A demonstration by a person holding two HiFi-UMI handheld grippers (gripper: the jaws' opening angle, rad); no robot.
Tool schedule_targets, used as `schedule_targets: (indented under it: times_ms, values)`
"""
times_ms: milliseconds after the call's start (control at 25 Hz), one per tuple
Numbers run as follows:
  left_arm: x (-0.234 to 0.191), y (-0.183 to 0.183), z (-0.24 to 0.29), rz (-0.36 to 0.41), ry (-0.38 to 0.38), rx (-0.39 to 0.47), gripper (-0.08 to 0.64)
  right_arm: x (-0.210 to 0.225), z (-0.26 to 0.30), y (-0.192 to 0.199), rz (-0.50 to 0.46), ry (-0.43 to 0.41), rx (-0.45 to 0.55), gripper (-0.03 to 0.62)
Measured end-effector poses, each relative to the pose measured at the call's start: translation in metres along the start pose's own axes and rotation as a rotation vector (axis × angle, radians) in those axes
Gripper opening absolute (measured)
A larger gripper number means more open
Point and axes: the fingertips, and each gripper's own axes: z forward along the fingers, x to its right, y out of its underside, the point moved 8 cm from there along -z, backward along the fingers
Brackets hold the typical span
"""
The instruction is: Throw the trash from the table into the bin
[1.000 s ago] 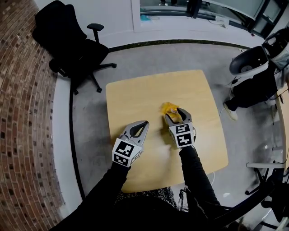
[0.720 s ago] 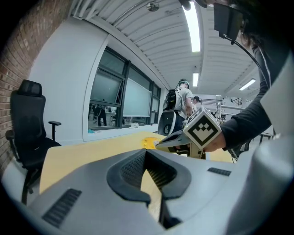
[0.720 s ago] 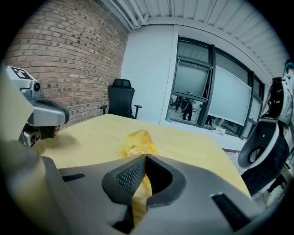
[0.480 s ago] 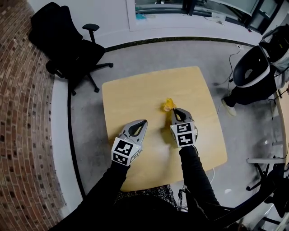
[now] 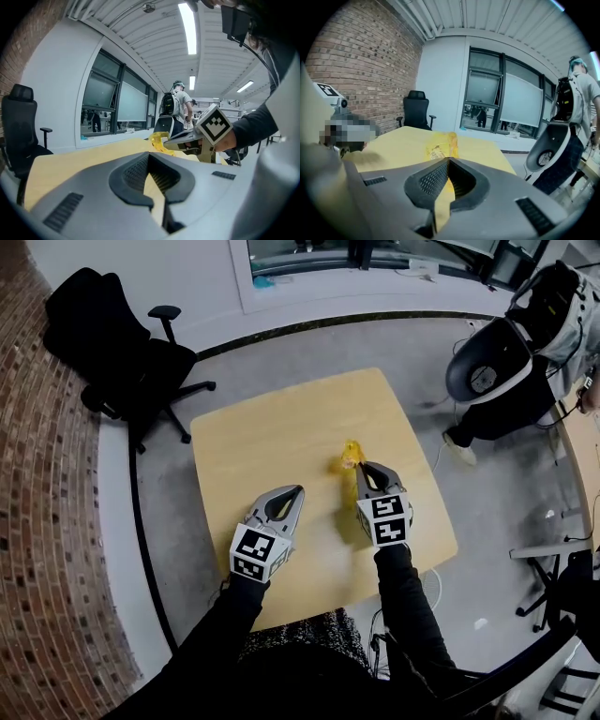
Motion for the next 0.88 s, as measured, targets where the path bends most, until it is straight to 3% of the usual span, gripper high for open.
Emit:
schedule_targets:
  times_ms: [880]
  values:
    - [0.219,-0.027,0.035,0.104,0.287,0.036,-0.012,0.094,-0.234,0.098,0.128,0.284,0.012,0.011]
